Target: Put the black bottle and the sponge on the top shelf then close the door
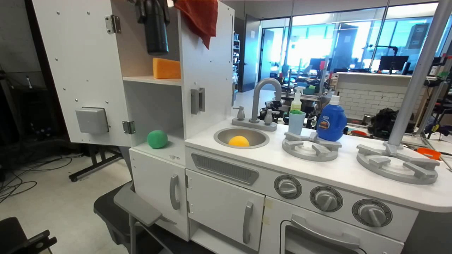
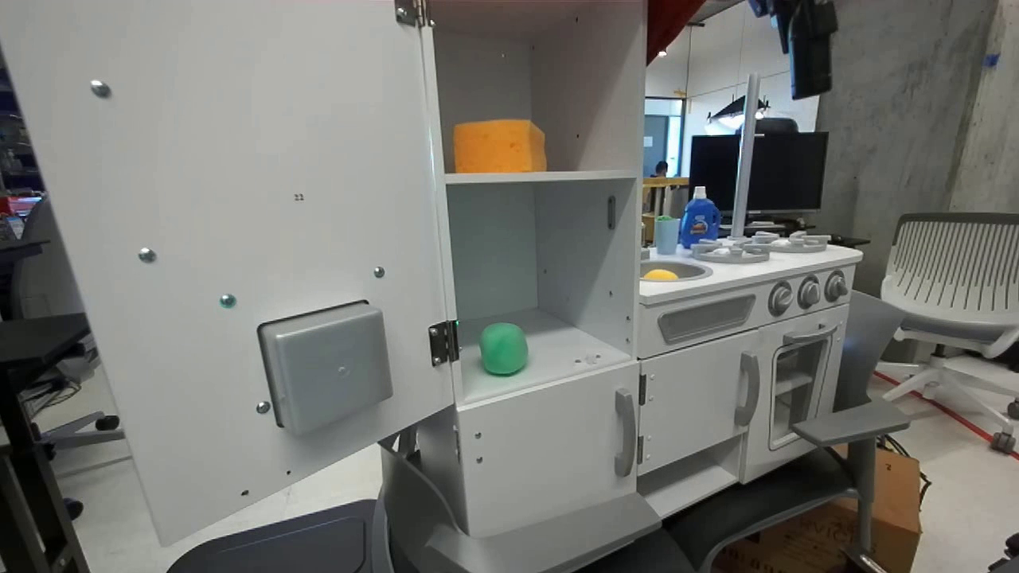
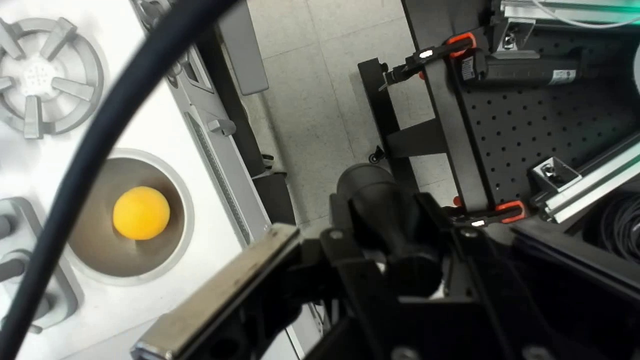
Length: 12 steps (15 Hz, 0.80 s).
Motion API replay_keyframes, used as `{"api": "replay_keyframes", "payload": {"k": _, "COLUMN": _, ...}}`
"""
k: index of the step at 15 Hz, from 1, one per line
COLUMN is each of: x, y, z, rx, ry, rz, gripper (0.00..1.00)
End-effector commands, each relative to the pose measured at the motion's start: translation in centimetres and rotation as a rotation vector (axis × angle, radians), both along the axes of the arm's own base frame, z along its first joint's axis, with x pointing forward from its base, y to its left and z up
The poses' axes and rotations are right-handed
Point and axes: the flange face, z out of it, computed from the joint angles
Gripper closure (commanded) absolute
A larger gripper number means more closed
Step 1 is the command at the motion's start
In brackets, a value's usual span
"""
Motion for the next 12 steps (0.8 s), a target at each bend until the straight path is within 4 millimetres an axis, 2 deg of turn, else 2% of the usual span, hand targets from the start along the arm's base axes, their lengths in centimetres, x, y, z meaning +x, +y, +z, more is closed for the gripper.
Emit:
{"api": "replay_keyframes", "payload": {"k": 1, "x": -2.9, "y": 2.8, "z": 1.0, "rx": 0.022, "ry": -0.022, "rz": 0.116, "gripper": 0.89}}
{"api": "replay_keyframes", "payload": {"k": 3, "x": -3.3, "y": 5.3, "z": 0.6, "rx": 0.025, "ry": -0.042, "rz": 0.149, "gripper": 0.89}}
{"api": "replay_keyframes", "payload": {"k": 4, "x": -3.6, "y": 7.7, "z": -0.2, "rx": 0.027, "ry": -0.055, "rz": 0.171, "gripper": 0.89}}
{"api": "replay_keyframes", "payload": {"k": 8, "x": -4.3, "y": 14.8, "z": -3.7, "rx": 0.044, "ry": -0.156, "rz": 0.22, "gripper": 0.89}}
{"api": "replay_keyframes", "payload": {"k": 11, "x": -4.7, "y": 18.2, "z": -5.8, "rx": 0.069, "ry": -0.237, "rz": 0.217, "gripper": 0.89}}
{"api": "replay_keyframes", "payload": {"k": 12, "x": -4.6, "y": 18.5, "z": -6.5, "rx": 0.081, "ry": -0.262, "rz": 0.21, "gripper": 0.89}}
